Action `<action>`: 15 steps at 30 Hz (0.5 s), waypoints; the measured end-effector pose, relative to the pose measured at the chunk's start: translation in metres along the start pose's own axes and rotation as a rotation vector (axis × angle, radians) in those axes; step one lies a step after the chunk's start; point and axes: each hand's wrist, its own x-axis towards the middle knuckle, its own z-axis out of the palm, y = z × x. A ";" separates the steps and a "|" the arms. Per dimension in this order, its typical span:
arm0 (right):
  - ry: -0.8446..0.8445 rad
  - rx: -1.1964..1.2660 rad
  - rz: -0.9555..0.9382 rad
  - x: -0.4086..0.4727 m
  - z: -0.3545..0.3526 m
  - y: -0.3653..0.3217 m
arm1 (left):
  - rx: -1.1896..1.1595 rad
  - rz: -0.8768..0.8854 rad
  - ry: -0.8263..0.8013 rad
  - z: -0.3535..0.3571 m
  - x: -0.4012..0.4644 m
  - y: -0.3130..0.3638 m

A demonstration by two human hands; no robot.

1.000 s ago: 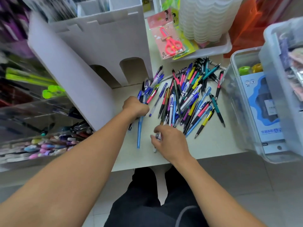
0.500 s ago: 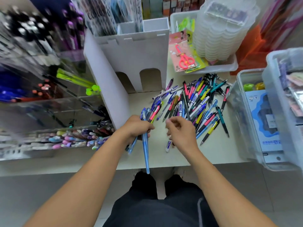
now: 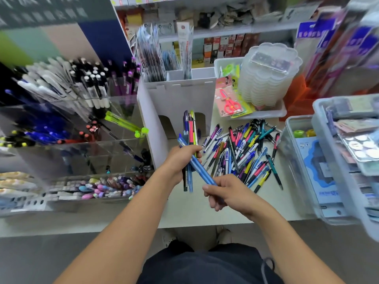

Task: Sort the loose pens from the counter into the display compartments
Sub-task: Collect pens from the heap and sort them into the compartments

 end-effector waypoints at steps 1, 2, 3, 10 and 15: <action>-0.004 -0.017 -0.001 -0.005 -0.005 0.004 | -0.020 -0.028 -0.001 0.002 0.002 -0.001; -0.015 -0.039 -0.001 -0.010 -0.009 0.010 | -0.057 -0.055 0.007 0.005 0.004 -0.002; -0.028 -0.058 -0.001 -0.016 -0.012 0.017 | -0.100 -0.073 0.020 0.007 0.006 -0.003; -0.015 0.096 0.036 -0.033 -0.035 0.067 | -0.031 -0.028 0.153 0.016 0.021 -0.021; 0.204 0.124 0.084 0.002 -0.037 0.073 | 0.215 0.033 0.185 0.010 0.019 -0.037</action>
